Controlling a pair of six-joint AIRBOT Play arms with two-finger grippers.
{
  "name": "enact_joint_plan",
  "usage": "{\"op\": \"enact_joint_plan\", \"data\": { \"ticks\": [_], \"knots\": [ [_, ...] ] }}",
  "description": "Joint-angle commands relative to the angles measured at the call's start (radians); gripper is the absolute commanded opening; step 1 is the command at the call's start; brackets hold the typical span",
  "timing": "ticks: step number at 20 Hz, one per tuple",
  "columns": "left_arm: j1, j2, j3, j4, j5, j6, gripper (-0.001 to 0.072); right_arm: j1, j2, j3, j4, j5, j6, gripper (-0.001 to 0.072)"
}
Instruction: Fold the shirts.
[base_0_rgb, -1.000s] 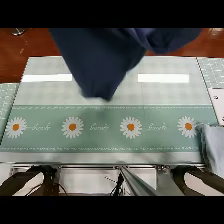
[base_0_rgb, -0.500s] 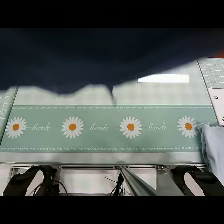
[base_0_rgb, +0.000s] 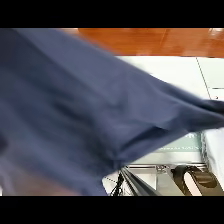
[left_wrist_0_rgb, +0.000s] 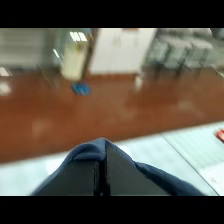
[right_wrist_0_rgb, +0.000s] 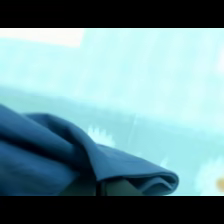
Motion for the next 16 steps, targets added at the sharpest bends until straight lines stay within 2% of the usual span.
{"op": "enact_joint_plan", "data": {
  "ticks": [1, 3, 6, 8, 10, 11, 12, 13, 14, 15, 16],
  "knots": [
    [-0.099, -0.171, -0.175, -0.111, -0.049, 0.061, 0.0026, 0.000, 0.011, -0.351, 0.011, -0.175, -0.012, 0.0022],
    [-0.205, -0.315, -0.191, -0.109, -0.016, 0.111, 0.0025, 0.000, -0.050, -0.496, 0.014, -0.336, -0.003, 0.0023],
    [-0.318, -0.505, -0.191, -0.109, 0.167, 0.114, 0.0025, 0.000, -0.213, -0.579, 0.016, -0.521, 0.006, 0.0022],
    [-0.357, -0.599, -0.191, -0.109, 0.267, 0.078, 0.0025, 0.000, -0.343, -0.578, 0.031, -0.646, 0.005, 0.0023],
    [-0.372, -0.668, -0.191, -0.109, 0.294, 0.026, 0.0028, -0.001, -0.472, -0.560, 0.070, -0.738, 0.005, 0.0023],
    [-0.375, -0.694, -0.191, -0.109, 0.286, 0.006, 0.0097, 0.000, -0.536, -0.540, 0.100, -0.769, 0.005, 0.0023],
    [-0.376, -0.711, -0.191, -0.109, 0.266, -0.002, 0.0346, 0.000, -0.599, -0.509, 0.127, -0.791, 0.000, 0.0023],
    [-0.375, -0.722, -0.191, -0.109, 0.225, -0.002, 0.0710, -0.001, -0.652, -0.475, 0.141, -0.802, -0.002, 0.0028],
    [-0.366, -0.726, -0.191, -0.096, 0.173, -0.001, 0.0706, -0.001, -0.707, -0.427, 0.139, -0.800, -0.002, 0.0188],
    [-0.349, -0.724, -0.190, -0.063, 0.122, -0.003, 0.0705, -0.002, -0.752, -0.378, 0.138, -0.784, -0.005, 0.0478],
    [-0.319, -0.719, -0.190, -0.019, 0.046, -0.029, 0.0705, -0.013, -0.790, -0.323, 0.137, -0.744, -0.024, 0.0638]
  ]
}}
